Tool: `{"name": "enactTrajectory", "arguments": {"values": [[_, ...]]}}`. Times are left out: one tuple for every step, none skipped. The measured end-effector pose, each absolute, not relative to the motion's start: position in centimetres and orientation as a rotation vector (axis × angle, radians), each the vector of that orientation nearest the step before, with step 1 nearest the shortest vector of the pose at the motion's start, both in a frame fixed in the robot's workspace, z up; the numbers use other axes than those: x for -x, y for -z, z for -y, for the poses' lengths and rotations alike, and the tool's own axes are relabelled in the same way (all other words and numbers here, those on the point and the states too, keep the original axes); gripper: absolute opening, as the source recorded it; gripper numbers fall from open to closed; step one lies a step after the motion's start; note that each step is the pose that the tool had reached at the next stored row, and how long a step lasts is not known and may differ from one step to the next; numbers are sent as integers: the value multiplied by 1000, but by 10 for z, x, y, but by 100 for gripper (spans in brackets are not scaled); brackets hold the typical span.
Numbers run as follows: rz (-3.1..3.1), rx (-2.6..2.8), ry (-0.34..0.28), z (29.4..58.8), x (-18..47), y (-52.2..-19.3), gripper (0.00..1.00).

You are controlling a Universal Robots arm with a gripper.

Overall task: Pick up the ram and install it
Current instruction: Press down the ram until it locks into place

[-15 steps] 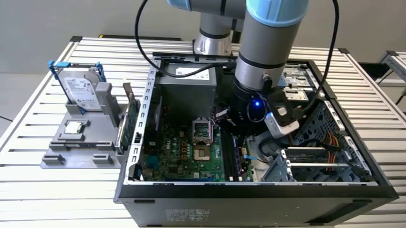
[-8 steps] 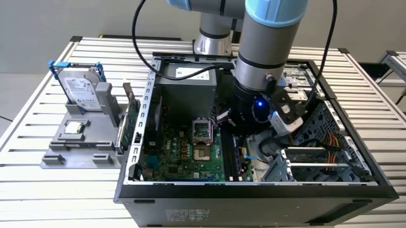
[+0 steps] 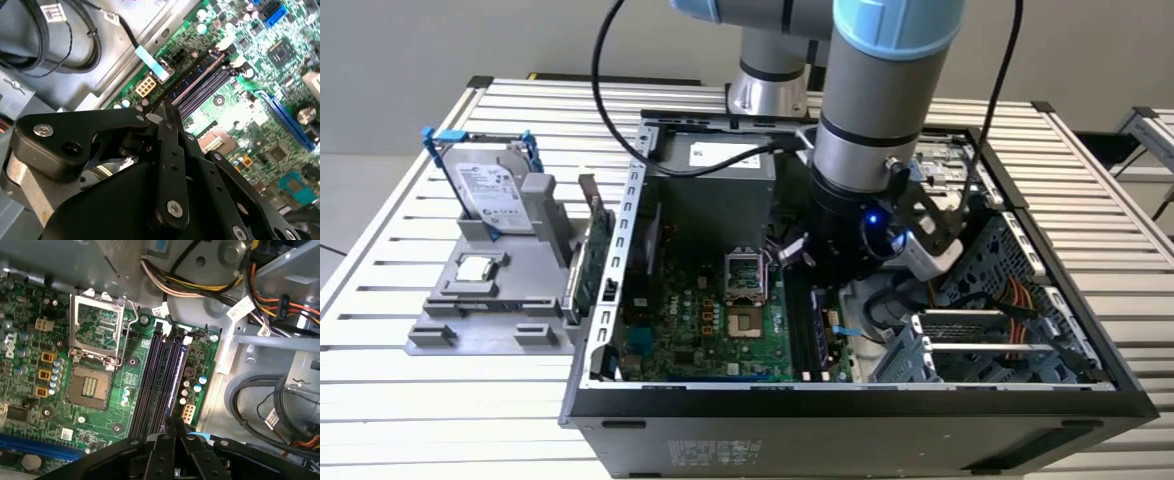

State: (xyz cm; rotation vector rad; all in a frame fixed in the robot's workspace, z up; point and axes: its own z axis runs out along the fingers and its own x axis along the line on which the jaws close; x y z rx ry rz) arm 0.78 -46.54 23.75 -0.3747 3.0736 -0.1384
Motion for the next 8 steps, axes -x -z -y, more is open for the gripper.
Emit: {"name": "enactTrajectory", "arguments": {"values": [[-3070, 398, 138, 465, -8, -237, 0], [-3067, 421, 137, 465, -8, -237, 0], [-3064, 443, 137, 465, -8, -237, 0], [-3062, 463, 136, 465, -8, -237, 0], [-3061, 480, 135, 465, -8, -237, 0], [-3061, 498, 134, 465, -8, -236, 0], [-3060, 517, 133, 465, -8, -236, 0], [-3058, 535, 132, 465, -8, -236, 0]]}}
